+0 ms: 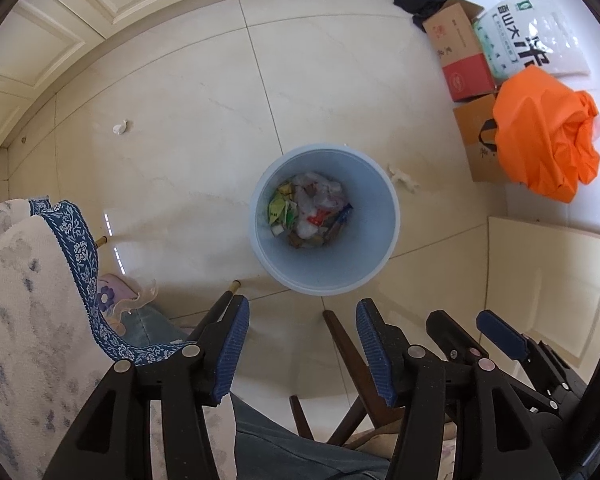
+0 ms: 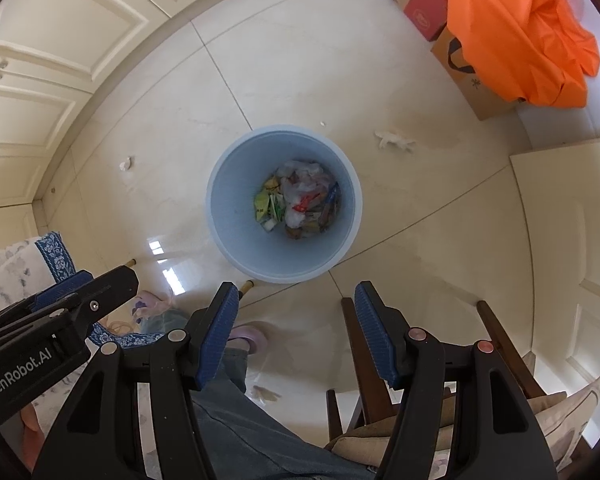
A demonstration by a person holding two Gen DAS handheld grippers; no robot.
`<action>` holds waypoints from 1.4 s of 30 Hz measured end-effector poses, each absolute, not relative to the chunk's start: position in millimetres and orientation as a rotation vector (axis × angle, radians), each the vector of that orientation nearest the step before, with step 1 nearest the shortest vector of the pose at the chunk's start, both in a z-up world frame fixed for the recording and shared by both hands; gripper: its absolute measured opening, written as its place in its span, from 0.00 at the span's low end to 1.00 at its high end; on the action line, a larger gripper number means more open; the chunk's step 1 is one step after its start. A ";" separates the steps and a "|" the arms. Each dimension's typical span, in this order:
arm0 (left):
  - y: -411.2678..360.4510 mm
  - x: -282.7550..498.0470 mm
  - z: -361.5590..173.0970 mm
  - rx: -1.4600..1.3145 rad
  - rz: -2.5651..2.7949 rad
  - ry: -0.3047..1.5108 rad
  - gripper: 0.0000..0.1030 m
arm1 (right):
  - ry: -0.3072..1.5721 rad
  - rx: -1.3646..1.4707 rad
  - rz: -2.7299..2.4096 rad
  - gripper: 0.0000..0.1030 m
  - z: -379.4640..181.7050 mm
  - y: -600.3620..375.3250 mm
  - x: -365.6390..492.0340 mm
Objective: Collect trash
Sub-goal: 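Open both tools to drop the cup and wrapper into the bucket, then move both open tools back over the bread roll on the table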
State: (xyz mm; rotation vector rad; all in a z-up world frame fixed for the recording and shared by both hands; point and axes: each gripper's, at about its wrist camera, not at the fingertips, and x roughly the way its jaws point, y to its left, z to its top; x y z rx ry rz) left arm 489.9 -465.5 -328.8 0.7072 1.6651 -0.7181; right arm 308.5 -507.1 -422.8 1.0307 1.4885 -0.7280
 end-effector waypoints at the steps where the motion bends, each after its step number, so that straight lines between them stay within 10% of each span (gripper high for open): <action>1: -465.2 490.3 -328.9 0.708 -0.720 1.667 0.50 | 1.487 1.030 -0.730 0.60 -421.5 -507.1 308.3; 42: -355.6 428.3 -158.4 0.557 -0.835 1.123 0.51 | 1.137 0.751 -0.857 0.65 -237.0 -461.9 270.4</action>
